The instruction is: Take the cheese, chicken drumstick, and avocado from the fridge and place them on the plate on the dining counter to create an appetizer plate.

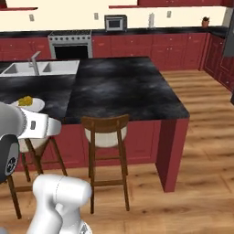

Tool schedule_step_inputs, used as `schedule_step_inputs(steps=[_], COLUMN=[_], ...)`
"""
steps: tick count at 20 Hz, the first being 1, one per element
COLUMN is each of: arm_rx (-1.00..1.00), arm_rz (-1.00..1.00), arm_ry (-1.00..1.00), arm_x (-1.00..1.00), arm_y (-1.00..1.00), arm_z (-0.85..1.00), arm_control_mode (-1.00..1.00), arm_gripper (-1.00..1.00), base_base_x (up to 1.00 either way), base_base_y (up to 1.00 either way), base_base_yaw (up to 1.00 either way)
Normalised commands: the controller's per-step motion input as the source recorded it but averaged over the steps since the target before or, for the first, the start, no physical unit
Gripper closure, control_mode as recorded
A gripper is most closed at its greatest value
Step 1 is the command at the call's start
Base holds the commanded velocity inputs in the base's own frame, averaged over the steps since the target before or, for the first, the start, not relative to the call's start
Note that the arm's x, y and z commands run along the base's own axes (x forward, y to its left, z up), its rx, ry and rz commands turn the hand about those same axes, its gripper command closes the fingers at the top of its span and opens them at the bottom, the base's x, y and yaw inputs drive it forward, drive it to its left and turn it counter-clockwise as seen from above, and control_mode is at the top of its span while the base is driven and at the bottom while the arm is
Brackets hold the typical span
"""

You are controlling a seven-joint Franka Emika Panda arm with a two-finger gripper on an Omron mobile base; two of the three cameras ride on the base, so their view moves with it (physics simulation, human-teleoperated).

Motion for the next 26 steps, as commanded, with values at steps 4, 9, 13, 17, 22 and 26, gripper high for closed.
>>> schedule_step_inputs(steps=[4,9,13,17,22,26], arm_rx=[0.0,0.0,0.0,0.0,0.0,0.0], arm_rz=[0.0,0.0,0.0,0.0,0.0,0.0], arm_ry=[0.0,0.0,0.0,0.0,0.0,0.0], arm_x=[0.0,0.0,0.0,0.0,0.0,0.0], arm_y=[0.0,0.0,0.0,0.0,0.0,0.0], arm_z=[0.0,0.0,0.0,0.0,0.0,0.0], arm_control_mode=[1.0,1.0,1.0,1.0,1.0,1.0], arm_gripper=[1.0,1.0,1.0,1.0,1.0,1.0], base_base_x=[-0.21,-0.02,0.61,1.0,1.0,0.99], base_base_y=[1.0,1.0,0.84,0.12,0.07,0.01], base_base_yaw=[0.0,0.0,0.0,0.03,0.07,0.21])
